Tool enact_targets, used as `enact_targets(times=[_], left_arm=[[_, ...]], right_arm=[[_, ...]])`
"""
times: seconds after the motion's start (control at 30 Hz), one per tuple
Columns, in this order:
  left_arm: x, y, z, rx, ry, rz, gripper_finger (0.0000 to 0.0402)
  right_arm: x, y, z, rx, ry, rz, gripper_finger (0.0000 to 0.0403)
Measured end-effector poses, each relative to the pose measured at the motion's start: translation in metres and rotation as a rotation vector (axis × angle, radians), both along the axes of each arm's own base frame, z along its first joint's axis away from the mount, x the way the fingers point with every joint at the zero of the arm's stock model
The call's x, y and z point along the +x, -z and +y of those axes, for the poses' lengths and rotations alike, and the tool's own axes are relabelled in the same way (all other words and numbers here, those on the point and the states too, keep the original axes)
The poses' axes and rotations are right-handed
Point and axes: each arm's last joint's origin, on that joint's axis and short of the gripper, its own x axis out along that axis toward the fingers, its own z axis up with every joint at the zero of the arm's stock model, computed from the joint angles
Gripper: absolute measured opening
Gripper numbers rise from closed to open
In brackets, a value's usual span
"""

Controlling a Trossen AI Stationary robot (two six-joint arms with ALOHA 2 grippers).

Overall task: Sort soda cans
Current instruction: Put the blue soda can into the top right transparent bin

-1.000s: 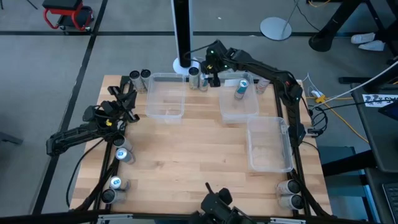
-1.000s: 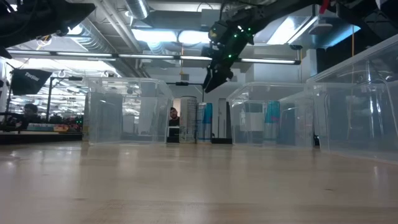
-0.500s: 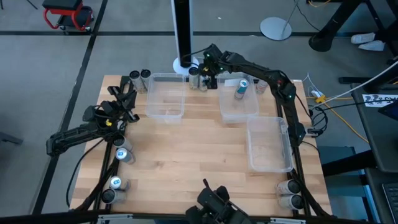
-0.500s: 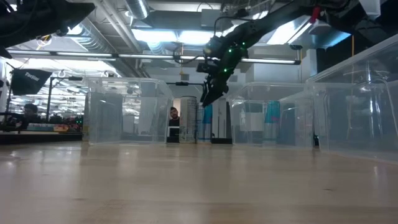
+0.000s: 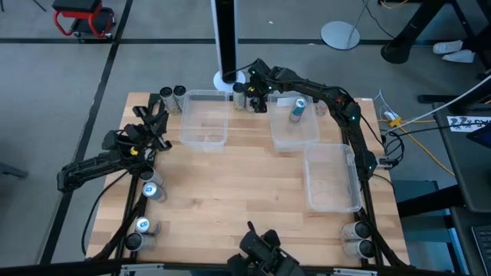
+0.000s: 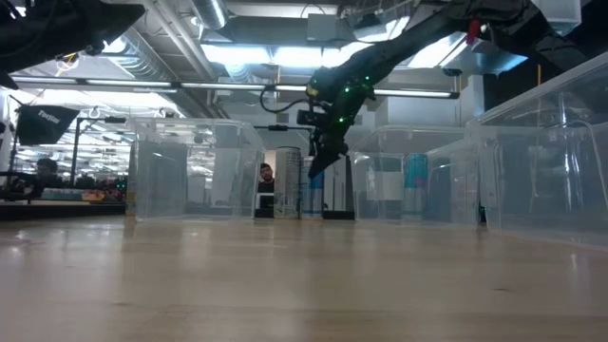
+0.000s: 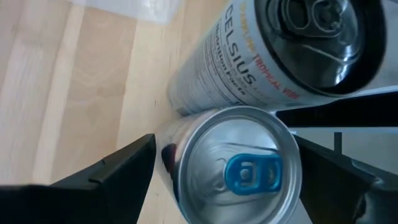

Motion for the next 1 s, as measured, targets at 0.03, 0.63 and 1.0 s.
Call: enact_targets(times=[0.03, 0.63, 1.0], left_arm=[[0.0, 0.0, 0.0, 0.0, 0.0, 0.0, 0.0031], [0.0, 0.0, 0.0, 0.0, 0.0, 0.0, 0.0031], [0.0, 0.0, 0.0, 0.0, 0.0, 0.001, 0.0031]], right_arm=[[0.0, 0.0, 0.0, -0.001, -0.002, 0.001, 0.0342], [0.002, 0.0, 0.0, -0.026, -0.071, -0.01, 0.0244], [-0.001, -0.014, 0.002, -0.039, -0.103, -0.005, 0.0244]])
